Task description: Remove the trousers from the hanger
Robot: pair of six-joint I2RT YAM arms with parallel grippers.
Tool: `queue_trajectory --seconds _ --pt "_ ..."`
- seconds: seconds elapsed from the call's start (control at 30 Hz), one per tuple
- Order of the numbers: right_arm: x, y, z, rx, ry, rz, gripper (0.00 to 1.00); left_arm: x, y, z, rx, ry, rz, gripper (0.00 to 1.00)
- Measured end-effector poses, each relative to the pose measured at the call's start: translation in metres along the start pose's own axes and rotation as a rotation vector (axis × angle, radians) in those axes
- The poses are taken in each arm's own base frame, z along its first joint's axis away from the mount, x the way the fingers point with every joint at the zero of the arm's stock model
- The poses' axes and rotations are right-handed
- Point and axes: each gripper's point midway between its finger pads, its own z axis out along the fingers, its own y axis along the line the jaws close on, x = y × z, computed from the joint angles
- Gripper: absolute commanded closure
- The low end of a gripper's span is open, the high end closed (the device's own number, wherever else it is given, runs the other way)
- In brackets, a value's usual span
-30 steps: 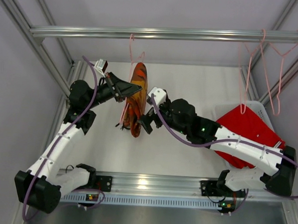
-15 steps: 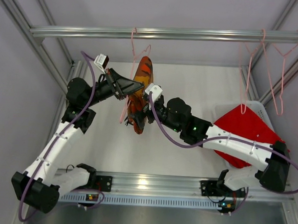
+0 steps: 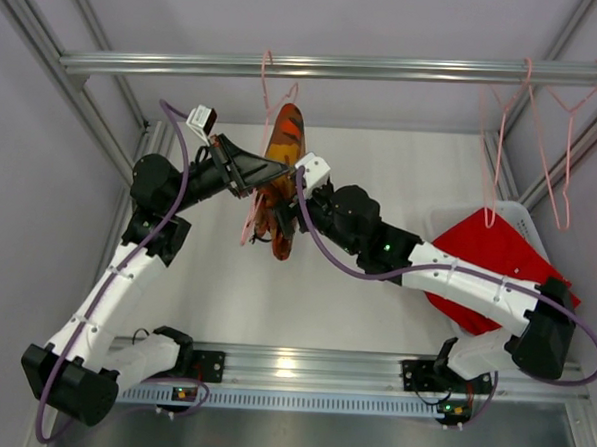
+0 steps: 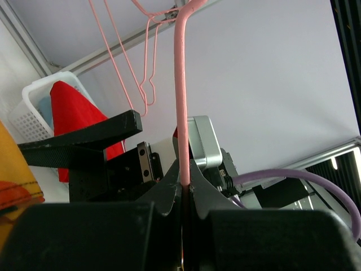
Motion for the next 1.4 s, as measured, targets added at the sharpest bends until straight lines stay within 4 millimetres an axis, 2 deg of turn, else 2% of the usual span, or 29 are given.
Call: queue_trajectory --seconds 0.17,0.33,0.43,0.47,0.53,0.57,0.67,0.77,0.83,0.9,0.93,0.97,1.0,1.07,1.3,1.4 --pt "-0.002 -0.019 -0.003 0.061 -0.001 -0.005 0.16 0.0 -0.004 0.0 0.01 -0.001 0.008 1.0" --pt "-0.002 -0.032 -0.003 0.119 0.004 -0.018 0.16 0.0 -0.005 0.0 0.012 0.0 0.008 1.0" --pt "-0.001 -0.038 -0.004 0.144 0.006 -0.031 0.36 0.0 -0.005 0.0 0.012 0.001 0.005 1.0" --pt "-0.001 -0.04 -0.004 0.149 0.007 -0.033 0.5 0.001 -0.005 0.0 0.013 0.003 0.004 1.0" --pt "-0.001 -0.043 -0.003 0.155 0.01 -0.037 0.62 0.001 -0.005 0.0 0.013 0.003 0.002 1.0" --pt "0.0 -0.045 -0.003 0.155 0.011 -0.036 0.74 0.001 -0.006 0.0 0.013 0.004 0.002 1.0" --pt "-0.001 -0.049 -0.003 0.15 0.009 -0.043 0.91 0.001 -0.005 0.001 0.013 0.001 0.002 1.0" --pt "-0.003 -0.048 -0.003 0.139 0.008 -0.05 1.0 0.001 -0.005 0.001 0.01 0.003 -0.003 1.0" --pt "-0.002 -0.048 -0.004 0.132 0.013 -0.057 1.0 0.002 -0.005 0.001 0.008 0.006 -0.007 1.0" --pt "-0.002 -0.048 -0.007 0.128 0.021 -0.071 0.93 0.003 -0.004 0.001 0.003 0.01 -0.012 1.0" --pt "-0.002 -0.049 -0.009 0.129 0.025 -0.077 0.85 0.004 -0.004 0.001 0.003 0.011 -0.013 1.0" --pt "-0.002 -0.05 -0.011 0.131 0.028 -0.083 0.66 0.004 -0.004 0.001 0.004 0.012 -0.014 1.0" --pt "-0.003 -0.051 -0.012 0.134 0.029 -0.086 0.53 0.005 -0.004 0.001 0.005 0.013 -0.013 1.0" --pt "-0.007 -0.056 -0.013 0.155 0.03 -0.095 0.34 0.006 -0.006 0.001 0.008 0.016 -0.012 1.0" --pt "-0.01 -0.067 -0.012 0.205 0.034 -0.116 0.28 0.011 -0.01 0.003 0.016 0.025 -0.018 1.0" --pt "-0.008 -0.065 -0.003 0.195 0.04 -0.116 0.46 0.01 -0.013 0.004 0.019 0.022 -0.017 1.0"
